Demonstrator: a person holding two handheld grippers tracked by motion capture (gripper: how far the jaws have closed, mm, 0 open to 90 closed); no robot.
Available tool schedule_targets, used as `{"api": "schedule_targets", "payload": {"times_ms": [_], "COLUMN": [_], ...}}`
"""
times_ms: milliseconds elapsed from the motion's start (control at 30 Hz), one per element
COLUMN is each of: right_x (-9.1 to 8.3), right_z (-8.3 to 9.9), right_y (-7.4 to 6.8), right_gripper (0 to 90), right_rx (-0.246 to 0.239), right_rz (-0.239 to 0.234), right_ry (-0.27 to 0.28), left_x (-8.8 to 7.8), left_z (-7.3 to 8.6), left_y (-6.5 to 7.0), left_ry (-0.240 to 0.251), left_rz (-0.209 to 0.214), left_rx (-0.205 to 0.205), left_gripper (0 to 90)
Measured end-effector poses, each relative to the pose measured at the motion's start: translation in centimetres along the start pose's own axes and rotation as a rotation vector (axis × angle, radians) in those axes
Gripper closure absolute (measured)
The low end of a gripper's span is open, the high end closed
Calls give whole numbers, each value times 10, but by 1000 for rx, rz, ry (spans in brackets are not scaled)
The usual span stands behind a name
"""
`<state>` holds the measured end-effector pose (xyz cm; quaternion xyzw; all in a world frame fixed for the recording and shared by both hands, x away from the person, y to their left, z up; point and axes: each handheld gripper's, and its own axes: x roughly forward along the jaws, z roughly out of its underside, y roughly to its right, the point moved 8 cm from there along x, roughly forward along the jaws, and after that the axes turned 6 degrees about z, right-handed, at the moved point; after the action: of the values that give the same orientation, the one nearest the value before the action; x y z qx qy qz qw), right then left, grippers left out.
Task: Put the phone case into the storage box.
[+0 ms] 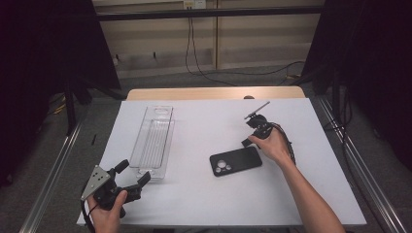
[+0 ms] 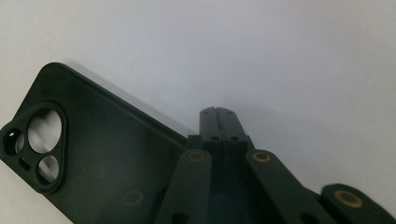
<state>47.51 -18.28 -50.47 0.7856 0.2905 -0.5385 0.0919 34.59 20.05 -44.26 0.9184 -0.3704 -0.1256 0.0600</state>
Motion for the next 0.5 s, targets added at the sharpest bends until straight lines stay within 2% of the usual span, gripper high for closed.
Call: {"api": "schedule_targets", "payload": {"times_ms": [267, 500], "right_x": [-2, -3], "right_z": [9, 12], "right_y": [6, 5], "right_gripper": [900, 900], "right_rx": [12, 6], "right_rz": [0, 10], "right_ry": [1, -5], "left_x": [1, -1], "left_z": [0, -1], "left_y": [1, 0], "left_ry": [-1, 9], "left_rz": [-2, -5], "left_rx": [-2, 0], "left_gripper": [46, 46]}}
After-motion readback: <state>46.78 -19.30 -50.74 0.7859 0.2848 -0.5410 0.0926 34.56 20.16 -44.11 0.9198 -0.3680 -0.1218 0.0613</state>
